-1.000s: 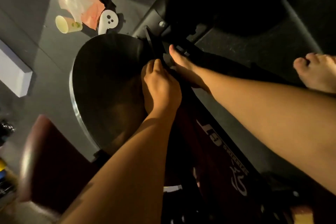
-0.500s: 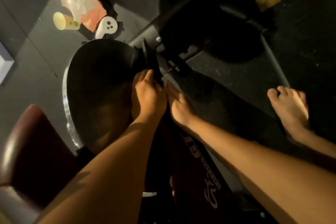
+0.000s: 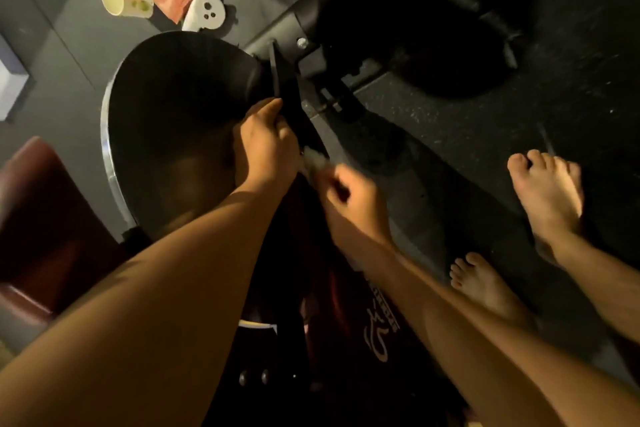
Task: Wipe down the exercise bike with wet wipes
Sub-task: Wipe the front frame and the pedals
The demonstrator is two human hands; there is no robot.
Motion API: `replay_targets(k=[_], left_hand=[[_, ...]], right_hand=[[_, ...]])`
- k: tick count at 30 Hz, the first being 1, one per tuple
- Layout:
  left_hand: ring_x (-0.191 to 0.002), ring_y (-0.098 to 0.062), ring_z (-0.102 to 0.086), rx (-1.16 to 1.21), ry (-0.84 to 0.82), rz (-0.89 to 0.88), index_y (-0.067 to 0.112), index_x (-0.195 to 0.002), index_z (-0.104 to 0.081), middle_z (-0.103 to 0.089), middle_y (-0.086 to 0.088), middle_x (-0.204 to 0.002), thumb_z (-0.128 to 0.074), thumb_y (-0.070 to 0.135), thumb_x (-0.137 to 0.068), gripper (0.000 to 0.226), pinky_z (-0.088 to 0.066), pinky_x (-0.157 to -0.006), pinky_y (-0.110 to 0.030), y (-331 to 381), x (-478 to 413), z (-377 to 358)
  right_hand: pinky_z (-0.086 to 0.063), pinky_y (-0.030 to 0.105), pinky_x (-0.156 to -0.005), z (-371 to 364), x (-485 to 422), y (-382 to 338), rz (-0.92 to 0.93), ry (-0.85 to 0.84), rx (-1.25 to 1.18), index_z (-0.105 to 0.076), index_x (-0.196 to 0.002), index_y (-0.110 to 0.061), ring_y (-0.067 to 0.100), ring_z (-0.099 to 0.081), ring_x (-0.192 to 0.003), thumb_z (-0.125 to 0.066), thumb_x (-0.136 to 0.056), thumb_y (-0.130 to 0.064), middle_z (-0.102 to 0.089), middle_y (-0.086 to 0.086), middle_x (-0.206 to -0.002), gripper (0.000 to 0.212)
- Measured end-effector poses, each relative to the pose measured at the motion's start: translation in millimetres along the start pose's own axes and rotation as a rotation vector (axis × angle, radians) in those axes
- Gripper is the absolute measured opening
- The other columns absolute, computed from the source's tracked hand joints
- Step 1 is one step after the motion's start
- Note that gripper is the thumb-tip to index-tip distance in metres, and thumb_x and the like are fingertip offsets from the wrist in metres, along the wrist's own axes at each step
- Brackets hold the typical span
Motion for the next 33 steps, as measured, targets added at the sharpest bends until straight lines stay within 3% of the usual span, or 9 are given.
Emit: replay_targets(k=[5,9,14,17,21,23,26,30,33], left_hand=[[-0.125,-0.014,-0.054,0.054,0.01,0.033,0.011,-0.133,-0.06,-0.061,-0.005,-0.133,-0.048,0.01,-0.096,0.039,-0.032,-0.095,-0.007,4.3,4.5,6.4],[-0.116,-0.022,-0.059,0.105,0.063,-0.011,0.006,-0.127,-0.063,-0.066,-0.012,-0.123,-0.043,0.02,-0.089,0.046,-0.041,-0.097,-0.018,10.3,8.8,12.6],[-0.1,-0.012,-0.055,0.107,0.112,-0.06,0.0,-0.117,-0.067,-0.067,-0.018,-0.113,-0.043,0.014,-0.09,0.038,-0.028,-0.079,0.004,13.8,12.1,19.4],[-0.103,-0.013,-0.053,0.114,0.118,-0.048,0.0,-0.118,-0.065,-0.065,-0.018,-0.117,-0.044,0.012,-0.091,0.037,-0.025,-0.079,0.006,14.7,12.3,19.6],[-0.101,-0.03,-0.062,0.086,0.164,-0.085,-0.002,-0.108,-0.069,-0.069,-0.019,-0.105,-0.041,0.017,-0.086,0.04,-0.038,-0.084,-0.018,15.5,10.5,21.0],[-0.095,-0.03,-0.062,0.073,0.181,-0.093,-0.002,-0.102,-0.069,-0.069,-0.018,-0.097,-0.039,0.021,-0.086,0.041,-0.039,-0.083,-0.029,16.9,12.8,23.5],[-0.101,-0.024,-0.06,-0.012,0.149,-0.061,0.004,-0.108,-0.067,-0.068,-0.013,-0.105,-0.032,0.027,-0.088,0.047,-0.034,-0.087,-0.026,19.1,16.6,25.0],[-0.134,-0.019,-0.043,-0.018,0.072,0.022,0.011,-0.138,-0.053,-0.051,-0.008,-0.142,-0.04,0.011,-0.098,0.042,-0.022,-0.107,-0.014,6.4,39.5,17.6],[-0.15,-0.018,-0.011,-0.007,0.017,0.051,0.013,-0.153,-0.027,-0.021,-0.005,-0.162,-0.038,0.006,-0.1,0.054,-0.007,-0.123,-0.03,3.2,89.5,8.1]], right_hand=[[-0.055,0.047,-0.083,-47.0,-85.3,-3.8,-0.142,-0.088,-0.194,-0.059,-0.07,-0.028,0.018,-0.064,-0.082,-0.064,-0.086,-0.027,-0.065,-0.008,-0.074,0.017],[-0.055,0.036,-0.076,-39.1,-46.7,-5.1,-0.074,-0.179,-0.178,-0.063,-0.073,-0.027,0.015,-0.066,-0.081,-0.066,-0.084,-0.016,-0.067,-0.009,-0.075,0.016],[-0.047,0.009,-0.072,-5.9,69.4,3.0,0.017,-0.285,-0.135,-0.07,-0.084,-0.016,-0.004,-0.062,-0.076,-0.068,-0.084,-0.006,-0.064,-0.014,-0.081,0.01],[-0.049,0.011,-0.081,-2.6,94.7,0.8,0.075,-0.355,-0.078,-0.073,-0.087,-0.011,0.001,-0.062,-0.091,-0.07,-0.082,0.0,-0.061,-0.009,-0.095,0.012],[-0.037,0.002,-0.076,-18.5,15.5,-25.3,0.125,-0.284,0.044,-0.064,-0.102,-0.017,0.014,-0.056,-0.11,-0.062,-0.087,-0.004,-0.06,-0.004,-0.108,0.02],[-0.034,0.012,-0.078,-31.4,-27.0,-39.1,0.126,-0.253,0.208,-0.065,-0.107,-0.013,0.022,-0.054,-0.113,-0.059,-0.083,-0.001,-0.059,0.006,-0.116,0.027],[-0.034,0.023,-0.062,-21.9,-14.6,-46.6,0.248,-0.16,0.291,-0.056,-0.072,-0.014,0.017,-0.051,-0.077,-0.063,-0.078,-0.007,-0.052,0.002,-0.08,0.012],[-0.038,0.006,-0.067,17.3,104.5,9.5,0.276,-0.131,0.269,-0.068,-0.082,-0.013,0.005,-0.052,-0.074,-0.069,-0.079,-0.005,-0.061,0.0,-0.082,0.008],[-0.046,0.007,-0.07,34.0,134.5,57.3,0.132,-0.114,0.213,-0.072,-0.085,-0.01,0.011,-0.062,-0.077,-0.068,-0.078,0.003,-0.067,0.002,-0.086,0.015]])
Point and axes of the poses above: each hand's wrist, its own x-axis away from the middle knuckle, its own z-axis out of the back of the hand, y = z × x, the point moved 8 cm from there along -x, towards the middle knuckle
